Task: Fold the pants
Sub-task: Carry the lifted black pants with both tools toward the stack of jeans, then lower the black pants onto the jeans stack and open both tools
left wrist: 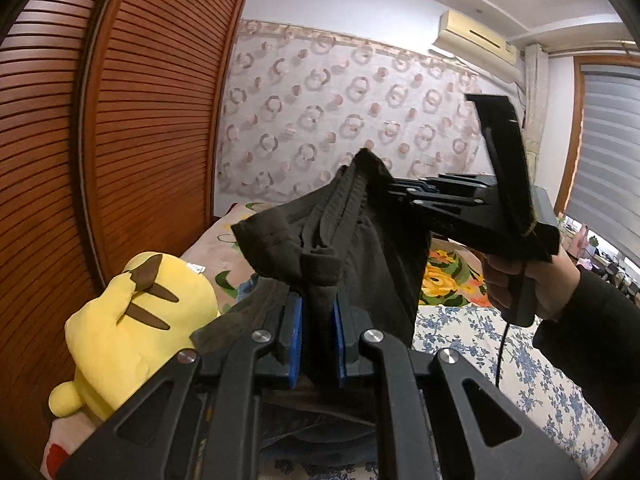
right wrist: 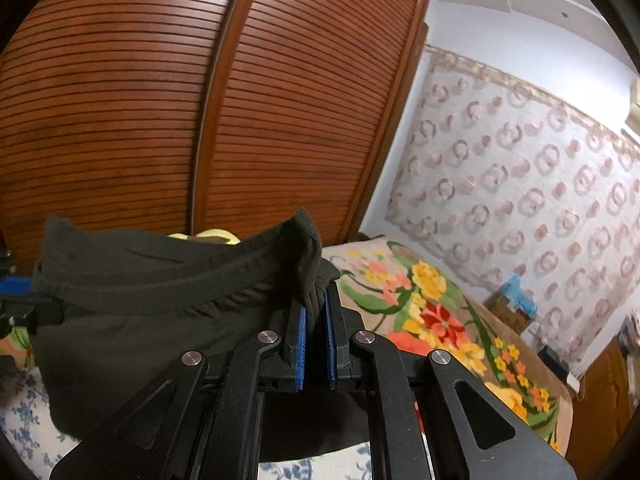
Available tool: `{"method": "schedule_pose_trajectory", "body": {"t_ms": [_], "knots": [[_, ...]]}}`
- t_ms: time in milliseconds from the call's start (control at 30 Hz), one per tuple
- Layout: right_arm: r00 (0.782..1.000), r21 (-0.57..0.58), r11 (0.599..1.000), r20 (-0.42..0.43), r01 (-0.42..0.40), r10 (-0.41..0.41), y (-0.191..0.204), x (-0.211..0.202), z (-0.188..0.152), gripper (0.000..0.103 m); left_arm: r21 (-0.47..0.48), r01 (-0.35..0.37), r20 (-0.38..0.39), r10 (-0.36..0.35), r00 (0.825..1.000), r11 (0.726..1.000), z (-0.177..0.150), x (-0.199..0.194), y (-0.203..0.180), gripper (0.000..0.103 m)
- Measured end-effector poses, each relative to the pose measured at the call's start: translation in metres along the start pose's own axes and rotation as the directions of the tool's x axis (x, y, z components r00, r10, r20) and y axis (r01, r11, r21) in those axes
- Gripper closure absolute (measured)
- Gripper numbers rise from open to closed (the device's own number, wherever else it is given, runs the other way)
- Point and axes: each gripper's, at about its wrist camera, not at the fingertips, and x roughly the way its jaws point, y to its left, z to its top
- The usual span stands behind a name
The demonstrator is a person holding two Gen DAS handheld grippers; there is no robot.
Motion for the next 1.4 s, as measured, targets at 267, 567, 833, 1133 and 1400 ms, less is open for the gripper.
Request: {"method": "schedule_pose_trajectory", "body": {"t_ms": [267, 567, 833, 1133, 1400], "knots": [[0.998, -0.002, 0.999, -0.041, -0.053, 0.053, 0.015, 0.035, 0.003, 0.098, -0.025, -0.048, -0.043, 0.047, 0.998, 0.999, -0.012, 0.006, 0.009, 0.092], [0.992, 0.184, 0.978, -0.064, -0.095, 0.108, -0.005, 0.039, -0.003, 0.073, -0.026, -0.08, -0.086, 0.077, 0.993, 0.996, -0.022, 0.013, 0.013, 0.087], [0.975, 0.243, 0.952, -0.068, -0.189, 0.211, -0.019, 0.033, -0.034, 0.076, -0.054, -0.109, -0.111, 0.102, 0.989, 0.993, -0.03, 0.018, 0.024, 0.07], [0.979, 0.289, 0.955, -0.164, -0.072, 0.123, -0.034, 0.068, -0.054, 0.077, -0.051, -0.123, -0.141, 0.115, 0.983, 0.991, -0.032, 0.023, 0.029, 0.061], [0.987, 0.307, 0.95, -0.123, -0.062, 0.104, -0.029, 0.052, -0.05, 0.076, -0.031, -0.143, -0.144, 0.137, 0.98, 0.989, -0.028, 0.016, 0.024, 0.06]]}}
